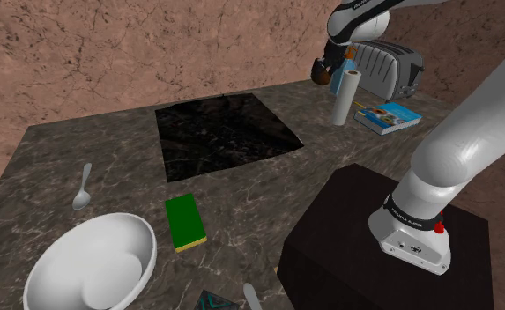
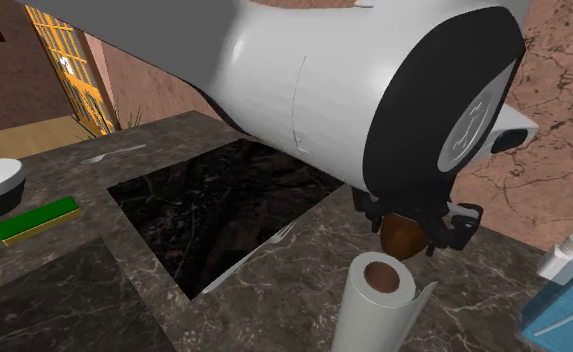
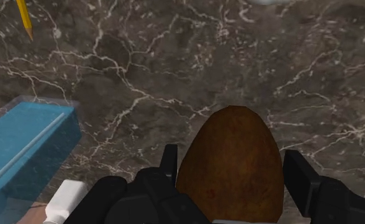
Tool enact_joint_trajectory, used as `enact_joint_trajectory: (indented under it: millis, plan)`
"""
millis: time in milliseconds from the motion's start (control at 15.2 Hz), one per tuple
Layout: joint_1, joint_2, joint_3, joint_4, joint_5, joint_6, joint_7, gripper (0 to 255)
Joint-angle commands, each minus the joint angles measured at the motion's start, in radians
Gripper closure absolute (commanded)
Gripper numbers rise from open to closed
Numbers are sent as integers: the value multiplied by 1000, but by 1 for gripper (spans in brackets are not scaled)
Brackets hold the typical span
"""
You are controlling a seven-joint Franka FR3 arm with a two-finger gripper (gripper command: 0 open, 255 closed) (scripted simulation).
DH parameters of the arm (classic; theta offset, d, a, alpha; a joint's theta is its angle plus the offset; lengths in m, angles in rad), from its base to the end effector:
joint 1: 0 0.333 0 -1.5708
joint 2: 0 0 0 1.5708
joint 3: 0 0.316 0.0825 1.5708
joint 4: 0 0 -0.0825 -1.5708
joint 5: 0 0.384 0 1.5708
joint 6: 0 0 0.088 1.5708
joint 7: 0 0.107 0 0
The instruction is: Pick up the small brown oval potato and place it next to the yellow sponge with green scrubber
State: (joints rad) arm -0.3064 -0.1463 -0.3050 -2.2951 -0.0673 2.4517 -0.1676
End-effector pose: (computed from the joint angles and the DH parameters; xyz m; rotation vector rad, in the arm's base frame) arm 0.4232 -0.3003 0.4375 2.9351 -0.5977 0.4109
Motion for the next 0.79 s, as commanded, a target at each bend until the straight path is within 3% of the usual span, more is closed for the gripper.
enact_joint_trajectory:
  millis: [0, 132, 726]
  plan:
    - [0, -10, 1, 19, -3, -29, 1, 255]
    - [-1, -18, 2, 30, -5, -48, 3, 255]
    - [49, -182, 166, -135, -90, -62, 274, 255]
